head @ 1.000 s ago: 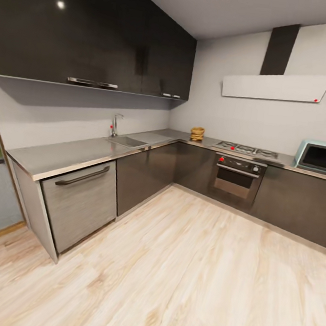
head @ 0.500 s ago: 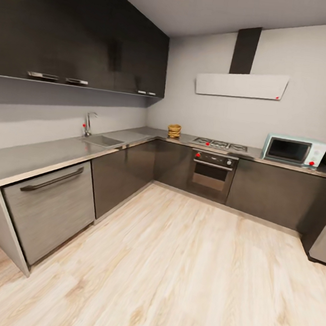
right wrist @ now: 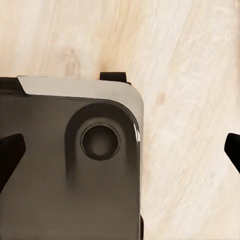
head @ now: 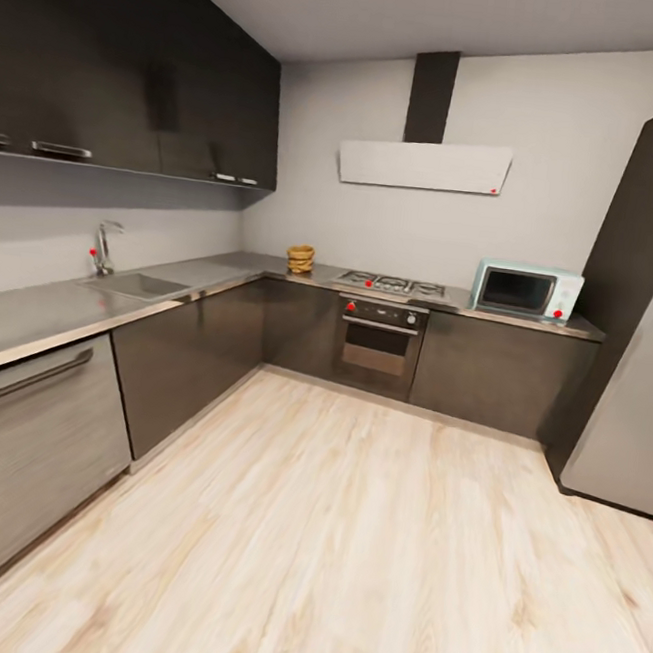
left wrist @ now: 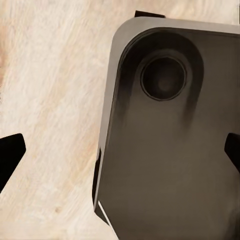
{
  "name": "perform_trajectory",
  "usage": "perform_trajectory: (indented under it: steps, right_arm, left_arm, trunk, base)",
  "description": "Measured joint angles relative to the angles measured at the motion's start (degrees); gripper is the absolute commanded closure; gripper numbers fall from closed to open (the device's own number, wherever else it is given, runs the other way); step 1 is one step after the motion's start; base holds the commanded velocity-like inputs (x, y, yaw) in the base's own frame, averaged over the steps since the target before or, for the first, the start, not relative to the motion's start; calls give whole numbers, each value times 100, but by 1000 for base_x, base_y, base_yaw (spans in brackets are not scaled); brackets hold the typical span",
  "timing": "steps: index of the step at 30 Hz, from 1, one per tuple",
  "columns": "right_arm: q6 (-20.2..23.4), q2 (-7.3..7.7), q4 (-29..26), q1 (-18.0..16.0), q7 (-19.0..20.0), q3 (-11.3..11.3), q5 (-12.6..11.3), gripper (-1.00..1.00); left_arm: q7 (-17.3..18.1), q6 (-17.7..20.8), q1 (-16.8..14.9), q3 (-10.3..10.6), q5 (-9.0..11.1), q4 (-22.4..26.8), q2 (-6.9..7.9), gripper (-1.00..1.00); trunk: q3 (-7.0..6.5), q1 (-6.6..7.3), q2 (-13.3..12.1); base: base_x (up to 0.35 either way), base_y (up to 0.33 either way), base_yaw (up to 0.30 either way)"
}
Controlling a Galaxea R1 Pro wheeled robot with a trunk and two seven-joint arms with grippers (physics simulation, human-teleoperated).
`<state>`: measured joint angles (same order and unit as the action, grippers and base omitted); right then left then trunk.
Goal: In the kitchen, take the popcorn bag from the countertop, put it into the microwave, and heat it until the popcorn is cooked so the cooked popcorn ends up inside the bag.
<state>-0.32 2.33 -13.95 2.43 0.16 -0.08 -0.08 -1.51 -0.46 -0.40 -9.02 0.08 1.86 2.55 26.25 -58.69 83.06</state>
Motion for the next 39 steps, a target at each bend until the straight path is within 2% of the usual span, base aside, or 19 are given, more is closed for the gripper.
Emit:
perform_trajectory:
  steps: [12,39]
  right_arm:
    - [0,-3,0,0,0,0,0,-100]
    - [0,-4,7,0,0,0,0,-100]
  left_arm:
    - [1,4,0,0,0,0,0,-100]
    - [1,-1,2,0,0,0,0,-100]
  trunk:
    - [0,0,0]
    - [0,0,0]
  base:
    - [335,-83,-298]
    - [308,-193,-298]
